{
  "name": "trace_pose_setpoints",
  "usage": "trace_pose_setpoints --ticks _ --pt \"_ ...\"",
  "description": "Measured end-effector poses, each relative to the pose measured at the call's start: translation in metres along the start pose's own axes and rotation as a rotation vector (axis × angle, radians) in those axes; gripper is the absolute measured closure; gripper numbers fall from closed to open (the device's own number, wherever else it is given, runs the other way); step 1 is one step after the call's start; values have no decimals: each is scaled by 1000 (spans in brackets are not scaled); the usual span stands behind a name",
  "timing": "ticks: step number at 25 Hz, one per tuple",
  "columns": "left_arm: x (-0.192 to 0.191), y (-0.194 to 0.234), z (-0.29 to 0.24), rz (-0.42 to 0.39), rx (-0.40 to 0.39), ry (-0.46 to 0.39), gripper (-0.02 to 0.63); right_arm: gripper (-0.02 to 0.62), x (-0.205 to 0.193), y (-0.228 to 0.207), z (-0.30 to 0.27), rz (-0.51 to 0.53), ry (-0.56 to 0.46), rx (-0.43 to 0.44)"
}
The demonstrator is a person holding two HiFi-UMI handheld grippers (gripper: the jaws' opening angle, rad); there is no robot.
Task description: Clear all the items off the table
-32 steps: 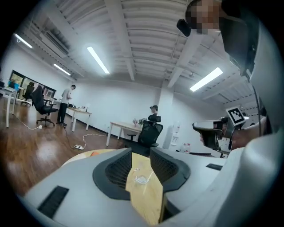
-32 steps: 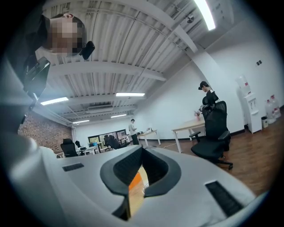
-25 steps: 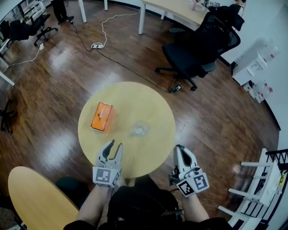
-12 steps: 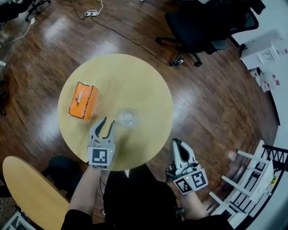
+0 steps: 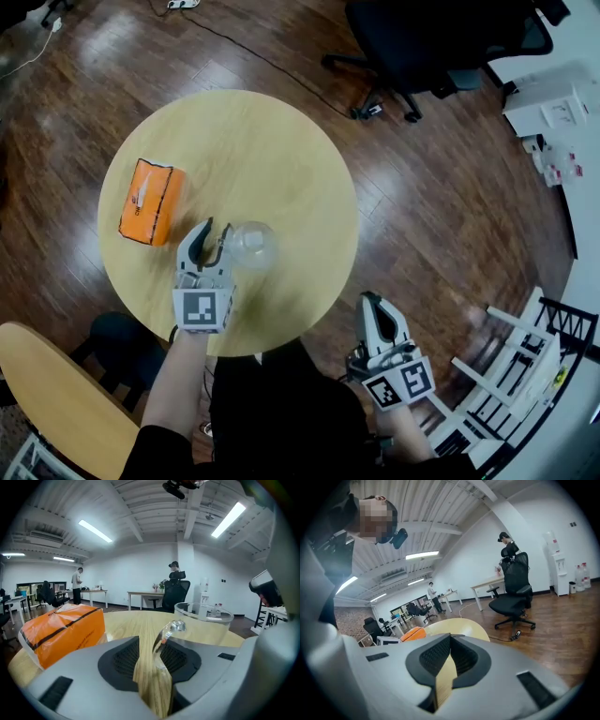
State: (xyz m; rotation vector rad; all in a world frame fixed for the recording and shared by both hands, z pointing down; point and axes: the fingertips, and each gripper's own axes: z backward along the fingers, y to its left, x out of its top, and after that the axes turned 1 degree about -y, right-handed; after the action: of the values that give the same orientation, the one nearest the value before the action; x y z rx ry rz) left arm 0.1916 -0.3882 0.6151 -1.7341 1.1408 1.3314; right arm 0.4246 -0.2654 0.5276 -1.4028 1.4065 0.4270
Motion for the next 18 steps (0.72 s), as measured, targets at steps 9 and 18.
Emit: trace_pose_setpoints --ticks 9,18 --pt "3 1 -9 31 1 -34 587 592 -10 -5 -13 5 40 -8" --pt "7 2 4 180 -14 -31 597 592 -13 8 -18 33 58 18"
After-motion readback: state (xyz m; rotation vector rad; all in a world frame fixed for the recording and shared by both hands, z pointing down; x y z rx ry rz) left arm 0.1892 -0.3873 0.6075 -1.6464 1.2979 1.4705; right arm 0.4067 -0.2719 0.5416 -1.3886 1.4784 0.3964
